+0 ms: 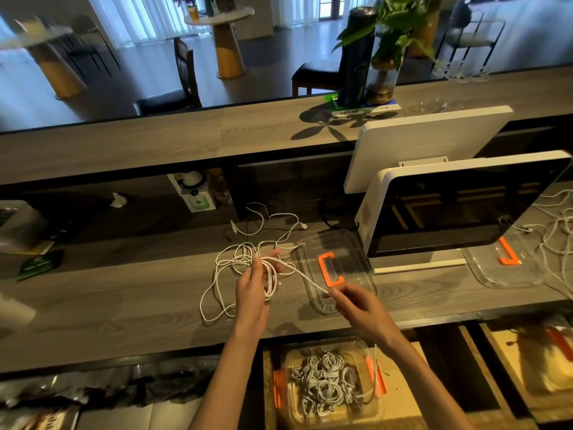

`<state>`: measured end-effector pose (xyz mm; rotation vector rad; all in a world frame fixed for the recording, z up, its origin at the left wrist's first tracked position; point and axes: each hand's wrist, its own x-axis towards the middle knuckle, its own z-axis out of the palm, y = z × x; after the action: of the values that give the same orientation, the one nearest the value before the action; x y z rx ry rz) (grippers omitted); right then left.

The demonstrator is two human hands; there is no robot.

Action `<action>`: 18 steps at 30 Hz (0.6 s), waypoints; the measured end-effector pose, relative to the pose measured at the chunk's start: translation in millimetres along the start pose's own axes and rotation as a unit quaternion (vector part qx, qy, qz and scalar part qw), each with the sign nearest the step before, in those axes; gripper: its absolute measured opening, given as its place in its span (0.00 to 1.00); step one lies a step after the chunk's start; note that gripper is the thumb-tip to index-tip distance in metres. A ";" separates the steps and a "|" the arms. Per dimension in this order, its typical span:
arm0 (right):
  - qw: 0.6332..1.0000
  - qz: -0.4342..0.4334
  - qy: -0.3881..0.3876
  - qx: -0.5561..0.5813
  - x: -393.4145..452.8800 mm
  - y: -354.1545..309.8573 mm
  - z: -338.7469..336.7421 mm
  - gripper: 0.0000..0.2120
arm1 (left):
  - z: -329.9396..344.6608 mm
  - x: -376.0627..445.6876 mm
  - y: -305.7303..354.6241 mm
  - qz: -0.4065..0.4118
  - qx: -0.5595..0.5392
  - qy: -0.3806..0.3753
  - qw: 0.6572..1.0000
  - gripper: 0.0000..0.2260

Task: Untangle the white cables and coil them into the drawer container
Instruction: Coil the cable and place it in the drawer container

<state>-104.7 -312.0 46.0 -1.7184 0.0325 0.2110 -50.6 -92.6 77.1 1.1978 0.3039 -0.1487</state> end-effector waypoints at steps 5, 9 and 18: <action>0.999 -0.017 -0.031 -0.036 -4.9 3.4 7.1 0.07 | 5.1 8.0 0.9 -0.049 -0.194 0.029 0.979 0.23; 0.987 -0.005 -0.126 -0.101 -13.6 0.5 11.9 0.08 | 10.0 10.1 2.4 -0.053 -0.214 0.030 0.975 0.20; 0.957 -0.067 -0.240 -0.149 -12.2 -39.8 6.6 0.13 | 17.4 14.7 -8.5 0.030 0.285 -0.040 0.957 0.17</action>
<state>-111.9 -300.4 85.8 -1.9169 -0.4962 0.5490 -36.3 -111.2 70.7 1.7662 0.1532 -0.2414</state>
